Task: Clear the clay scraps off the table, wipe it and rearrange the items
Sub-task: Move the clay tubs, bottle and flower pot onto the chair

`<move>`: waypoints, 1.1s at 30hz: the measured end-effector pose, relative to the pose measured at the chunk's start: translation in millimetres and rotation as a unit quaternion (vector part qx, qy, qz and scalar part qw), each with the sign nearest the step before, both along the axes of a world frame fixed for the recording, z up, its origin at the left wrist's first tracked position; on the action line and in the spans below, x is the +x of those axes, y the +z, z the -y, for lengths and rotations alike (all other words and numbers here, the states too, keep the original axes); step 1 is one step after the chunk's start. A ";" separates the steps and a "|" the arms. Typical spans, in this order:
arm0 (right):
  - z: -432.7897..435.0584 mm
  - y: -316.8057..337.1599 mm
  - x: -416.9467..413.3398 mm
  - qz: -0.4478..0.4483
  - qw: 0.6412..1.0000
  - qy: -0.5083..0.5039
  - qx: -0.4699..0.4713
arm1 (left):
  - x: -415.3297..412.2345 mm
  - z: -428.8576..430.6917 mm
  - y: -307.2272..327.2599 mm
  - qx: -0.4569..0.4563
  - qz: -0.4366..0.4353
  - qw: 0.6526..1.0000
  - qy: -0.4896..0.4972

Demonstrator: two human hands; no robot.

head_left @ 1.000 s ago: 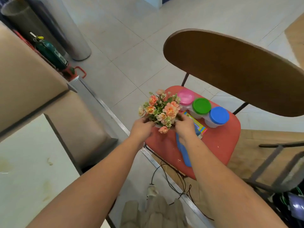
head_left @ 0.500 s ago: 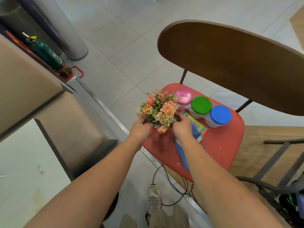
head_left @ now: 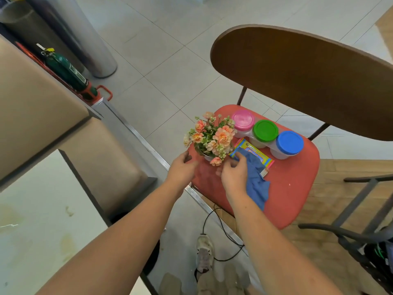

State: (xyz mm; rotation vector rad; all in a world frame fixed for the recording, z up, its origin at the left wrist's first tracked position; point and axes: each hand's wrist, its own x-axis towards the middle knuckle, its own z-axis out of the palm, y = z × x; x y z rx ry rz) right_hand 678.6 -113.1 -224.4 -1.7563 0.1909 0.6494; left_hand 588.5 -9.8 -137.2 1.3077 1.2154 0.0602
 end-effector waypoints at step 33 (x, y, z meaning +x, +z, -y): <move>-98.5 200.5 -569.7 0.280 0.862 0.404 0.122 | -657.7 -0.4 155.3 0.370 -0.056 0.912 0.165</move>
